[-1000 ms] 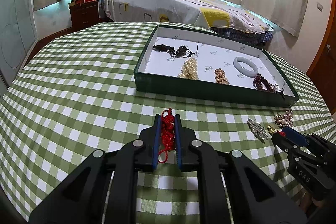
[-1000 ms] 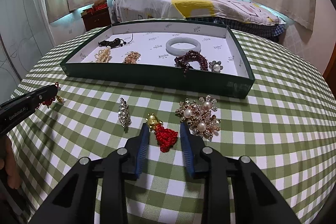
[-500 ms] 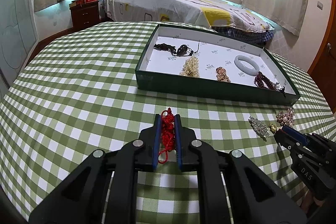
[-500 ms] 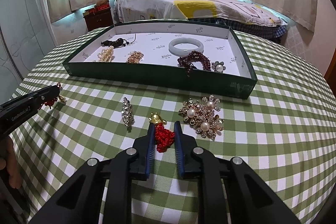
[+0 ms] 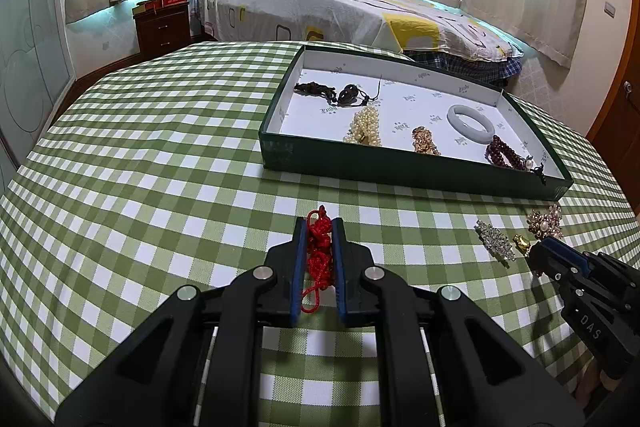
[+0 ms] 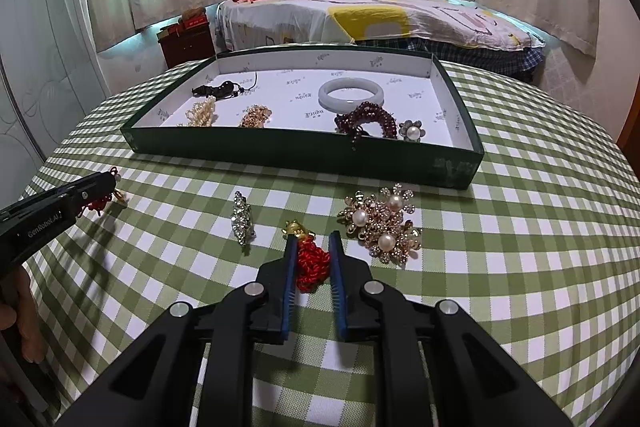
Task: Organize jewelry
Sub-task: 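Grasp the red tassel with gold bead with the right tool while the left tool holds the knot, then carry the red knot charm and red tassel over the box with both tools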
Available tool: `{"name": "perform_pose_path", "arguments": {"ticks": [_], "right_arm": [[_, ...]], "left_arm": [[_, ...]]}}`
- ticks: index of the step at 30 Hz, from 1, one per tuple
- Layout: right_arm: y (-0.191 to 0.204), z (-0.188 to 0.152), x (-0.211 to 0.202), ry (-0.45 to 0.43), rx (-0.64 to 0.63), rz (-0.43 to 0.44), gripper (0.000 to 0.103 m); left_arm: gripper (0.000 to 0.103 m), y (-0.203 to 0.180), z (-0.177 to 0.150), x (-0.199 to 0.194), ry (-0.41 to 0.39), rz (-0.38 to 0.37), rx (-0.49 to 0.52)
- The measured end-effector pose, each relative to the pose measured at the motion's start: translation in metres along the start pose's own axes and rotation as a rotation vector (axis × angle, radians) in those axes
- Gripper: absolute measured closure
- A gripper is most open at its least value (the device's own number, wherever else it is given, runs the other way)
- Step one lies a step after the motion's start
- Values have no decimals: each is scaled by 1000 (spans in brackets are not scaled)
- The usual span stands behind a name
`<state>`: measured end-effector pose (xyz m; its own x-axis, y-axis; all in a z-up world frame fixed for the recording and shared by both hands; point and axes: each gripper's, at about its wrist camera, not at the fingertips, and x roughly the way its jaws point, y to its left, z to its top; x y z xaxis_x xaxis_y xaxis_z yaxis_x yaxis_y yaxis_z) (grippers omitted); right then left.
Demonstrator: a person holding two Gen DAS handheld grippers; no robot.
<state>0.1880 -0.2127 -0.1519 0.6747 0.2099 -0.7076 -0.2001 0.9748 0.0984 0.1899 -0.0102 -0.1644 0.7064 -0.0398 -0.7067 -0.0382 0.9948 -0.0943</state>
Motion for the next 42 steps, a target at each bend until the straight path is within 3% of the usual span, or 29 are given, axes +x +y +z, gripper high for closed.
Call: {"name": "perform_pose_path", "arguments": {"ticks": [25,42], "right_arm": [[-4,3,-16,-86,22,12,87],[-4,32,-60,-223,19,9,87]], "left_arm": [[90,-4,0,-11,-17,-6,12],[90,-27,29,-49,-120,-71,36]]}}
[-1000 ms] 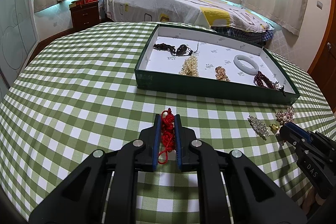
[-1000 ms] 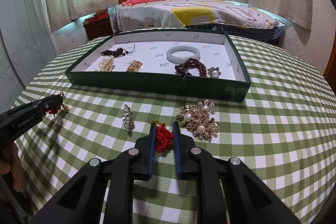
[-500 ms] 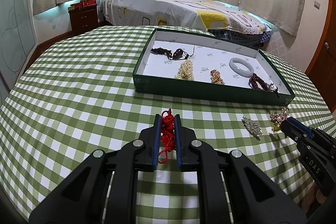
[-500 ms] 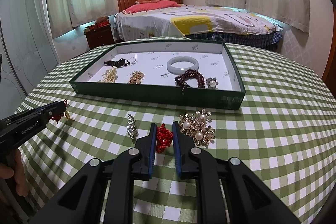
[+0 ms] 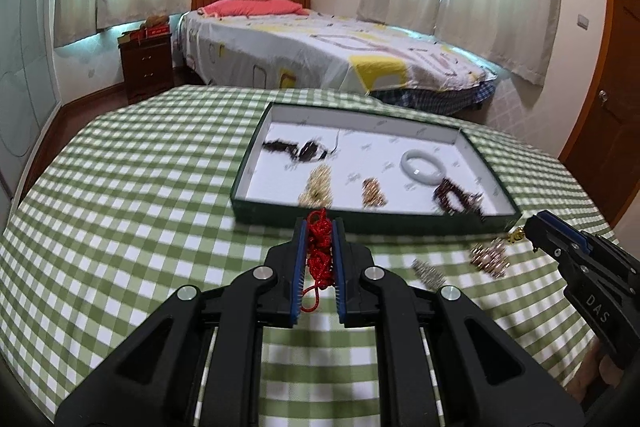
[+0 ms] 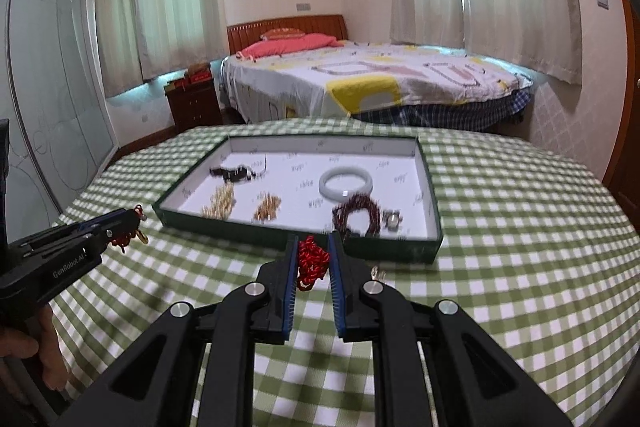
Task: Organize jewelry
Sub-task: 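Carry the red knot charm and red tassel over the box with both tools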
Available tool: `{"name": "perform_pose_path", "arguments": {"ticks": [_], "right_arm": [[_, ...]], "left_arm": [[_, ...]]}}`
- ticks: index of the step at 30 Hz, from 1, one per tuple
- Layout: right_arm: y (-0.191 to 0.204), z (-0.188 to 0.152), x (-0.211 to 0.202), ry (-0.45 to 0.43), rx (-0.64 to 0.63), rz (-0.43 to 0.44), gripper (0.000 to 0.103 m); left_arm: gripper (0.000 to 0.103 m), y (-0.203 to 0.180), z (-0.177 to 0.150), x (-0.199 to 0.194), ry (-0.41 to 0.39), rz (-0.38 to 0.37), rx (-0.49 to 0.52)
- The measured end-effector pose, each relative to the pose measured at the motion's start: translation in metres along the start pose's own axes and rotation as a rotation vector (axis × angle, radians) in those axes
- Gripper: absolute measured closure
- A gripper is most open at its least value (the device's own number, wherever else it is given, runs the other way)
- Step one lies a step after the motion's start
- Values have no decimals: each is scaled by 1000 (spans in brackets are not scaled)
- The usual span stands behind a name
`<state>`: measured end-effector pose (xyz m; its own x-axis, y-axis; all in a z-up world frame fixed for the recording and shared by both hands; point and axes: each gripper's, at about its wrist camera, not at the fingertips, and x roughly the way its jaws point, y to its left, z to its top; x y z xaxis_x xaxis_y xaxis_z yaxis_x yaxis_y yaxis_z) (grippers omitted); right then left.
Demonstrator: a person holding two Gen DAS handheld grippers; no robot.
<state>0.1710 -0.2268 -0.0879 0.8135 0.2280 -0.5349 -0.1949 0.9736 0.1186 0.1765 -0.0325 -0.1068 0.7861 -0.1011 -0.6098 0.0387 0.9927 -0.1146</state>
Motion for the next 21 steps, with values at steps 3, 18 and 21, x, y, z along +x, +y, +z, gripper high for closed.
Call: {"name": "perform_pose_path", "arguments": {"ticks": [3,18,21], "right_arm": [[-1,13,-3,-35,-13,-7,87],[-23,80,19,-170,-26,-49,87],[-29,89,32,-178,-33,-57,87]], "left_arm": [[90,-6,11,-1,-19,-19,2],[90,-43,77,37,-122,-68,58],[90,-48,90,54,-133,-62,63]]}}
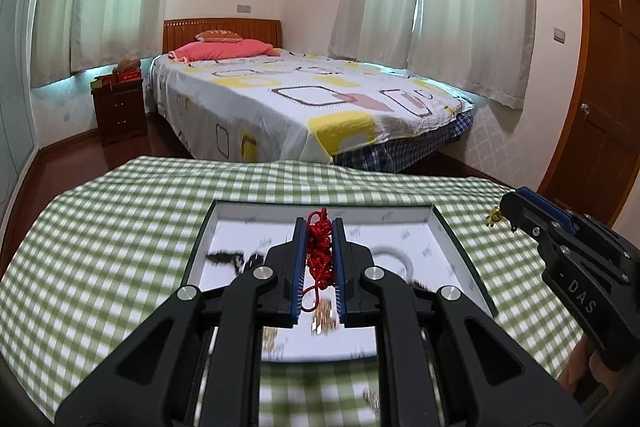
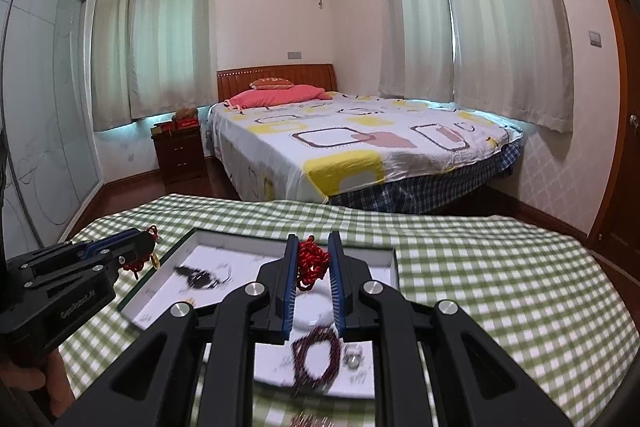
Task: Organize jewelry
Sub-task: 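Carry the red knot charm and red tassel over the box with both tools, then lower both red charms into the box and open both tools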
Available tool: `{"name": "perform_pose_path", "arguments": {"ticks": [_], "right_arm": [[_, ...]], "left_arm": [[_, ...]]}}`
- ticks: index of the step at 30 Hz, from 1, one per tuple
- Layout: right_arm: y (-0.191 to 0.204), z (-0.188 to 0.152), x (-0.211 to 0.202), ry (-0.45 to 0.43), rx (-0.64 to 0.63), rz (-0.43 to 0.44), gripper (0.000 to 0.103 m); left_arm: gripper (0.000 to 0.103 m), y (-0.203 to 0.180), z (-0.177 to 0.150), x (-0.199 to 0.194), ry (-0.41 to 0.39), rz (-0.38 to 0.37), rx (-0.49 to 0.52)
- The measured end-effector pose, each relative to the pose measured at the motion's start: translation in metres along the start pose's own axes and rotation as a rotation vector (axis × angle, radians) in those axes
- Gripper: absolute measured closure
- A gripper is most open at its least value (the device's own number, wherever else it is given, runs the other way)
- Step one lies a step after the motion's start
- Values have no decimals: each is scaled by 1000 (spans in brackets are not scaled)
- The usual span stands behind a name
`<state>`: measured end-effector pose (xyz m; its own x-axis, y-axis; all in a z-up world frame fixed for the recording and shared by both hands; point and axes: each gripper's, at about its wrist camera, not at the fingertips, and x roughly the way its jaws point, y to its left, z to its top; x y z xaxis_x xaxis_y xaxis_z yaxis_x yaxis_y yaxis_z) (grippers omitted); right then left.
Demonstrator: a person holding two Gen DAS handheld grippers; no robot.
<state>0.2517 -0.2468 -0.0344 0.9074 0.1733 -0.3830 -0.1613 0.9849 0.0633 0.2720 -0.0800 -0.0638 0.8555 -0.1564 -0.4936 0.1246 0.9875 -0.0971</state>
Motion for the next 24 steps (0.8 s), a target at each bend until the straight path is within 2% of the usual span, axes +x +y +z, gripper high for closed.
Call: {"name": "perform_pose_path", "arguments": {"ticks": [5,12,24], "right_arm": [[-13,-2,30,28,20,-9,87],[-30,-29,84,175,56,-14,87],[-31,-46,117,314,51,-10,87]], "left_arm": [[90,-1,6,48,45,18,1],[90,6,-8,120,215,36,-8],[90,5,-24,153,323,48,27]]}}
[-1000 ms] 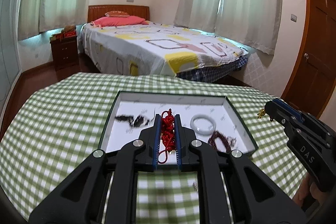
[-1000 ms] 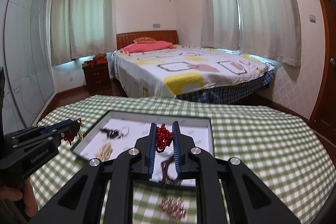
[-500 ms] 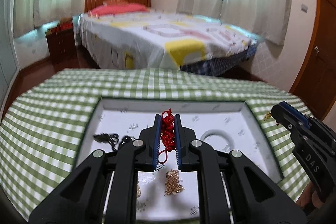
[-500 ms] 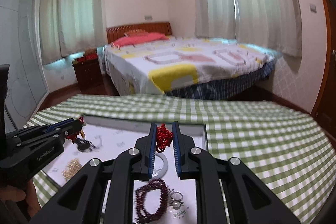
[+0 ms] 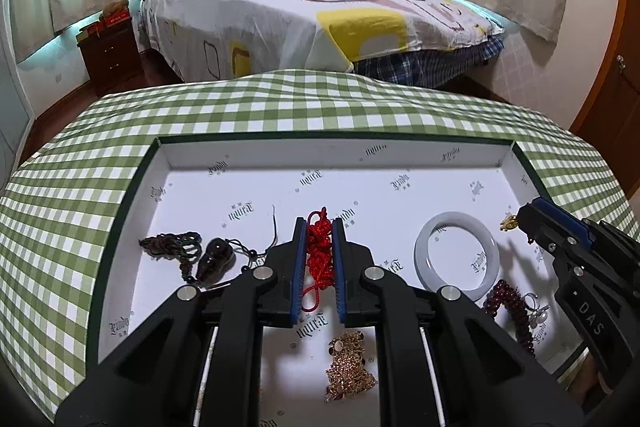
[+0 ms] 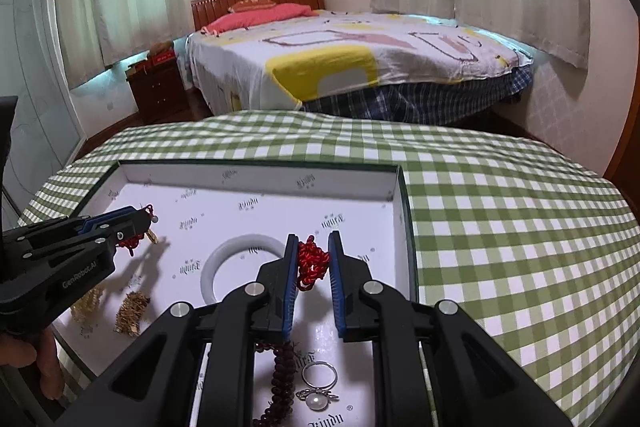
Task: Organize jewelry
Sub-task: 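Lower both red charms into the box and open both tools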
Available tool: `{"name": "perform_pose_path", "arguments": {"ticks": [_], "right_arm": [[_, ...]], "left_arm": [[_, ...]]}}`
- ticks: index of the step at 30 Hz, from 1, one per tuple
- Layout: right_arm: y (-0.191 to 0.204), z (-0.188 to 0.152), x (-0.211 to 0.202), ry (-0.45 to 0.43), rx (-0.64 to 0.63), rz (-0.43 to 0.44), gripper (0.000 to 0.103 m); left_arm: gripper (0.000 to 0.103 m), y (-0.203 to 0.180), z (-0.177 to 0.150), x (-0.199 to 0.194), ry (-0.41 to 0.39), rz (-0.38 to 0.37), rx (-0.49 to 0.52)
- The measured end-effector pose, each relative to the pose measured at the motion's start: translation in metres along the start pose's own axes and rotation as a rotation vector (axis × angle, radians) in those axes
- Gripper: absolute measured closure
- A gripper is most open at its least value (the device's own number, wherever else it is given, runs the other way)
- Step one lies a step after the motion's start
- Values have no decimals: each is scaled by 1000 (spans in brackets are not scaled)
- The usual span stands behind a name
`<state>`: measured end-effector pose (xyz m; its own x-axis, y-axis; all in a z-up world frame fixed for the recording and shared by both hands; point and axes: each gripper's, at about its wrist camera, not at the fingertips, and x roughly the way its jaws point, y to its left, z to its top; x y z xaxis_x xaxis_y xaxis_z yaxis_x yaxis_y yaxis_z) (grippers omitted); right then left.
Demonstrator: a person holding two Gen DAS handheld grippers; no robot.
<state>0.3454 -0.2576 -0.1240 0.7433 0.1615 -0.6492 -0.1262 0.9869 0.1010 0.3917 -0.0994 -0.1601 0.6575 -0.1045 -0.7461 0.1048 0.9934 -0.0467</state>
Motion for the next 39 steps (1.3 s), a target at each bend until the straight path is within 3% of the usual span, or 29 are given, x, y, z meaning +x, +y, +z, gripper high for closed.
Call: {"name": "perform_pose_path", "arguments": {"ticks": [11,14,16,21,28,35,39], "right_arm": [[0,-1,7,36,2,-1,87],[-1,-1,10,48,5,0,87],[-1,-1,11,52,5,0,85],[0,-1,9,41,5,0,63],[0,-2,4,26,7,1,52],[2,1,-8,-16,4,-2,34],[1,4,-19,-41,7,-2,32]], "left_arm": [[87,-3,-4,4,26,-4,-6],[77,-2,-5,6,28,-3,-9],[64,-2,-4,5,24,-1,-8],[54,-2,-4,2,17,-6,3],[40,-5,-5,-5,7,-11,21],[25,-8,-5,-17,-20,-12,34],[20,-9,-5,-33,-71,7,58]]}}
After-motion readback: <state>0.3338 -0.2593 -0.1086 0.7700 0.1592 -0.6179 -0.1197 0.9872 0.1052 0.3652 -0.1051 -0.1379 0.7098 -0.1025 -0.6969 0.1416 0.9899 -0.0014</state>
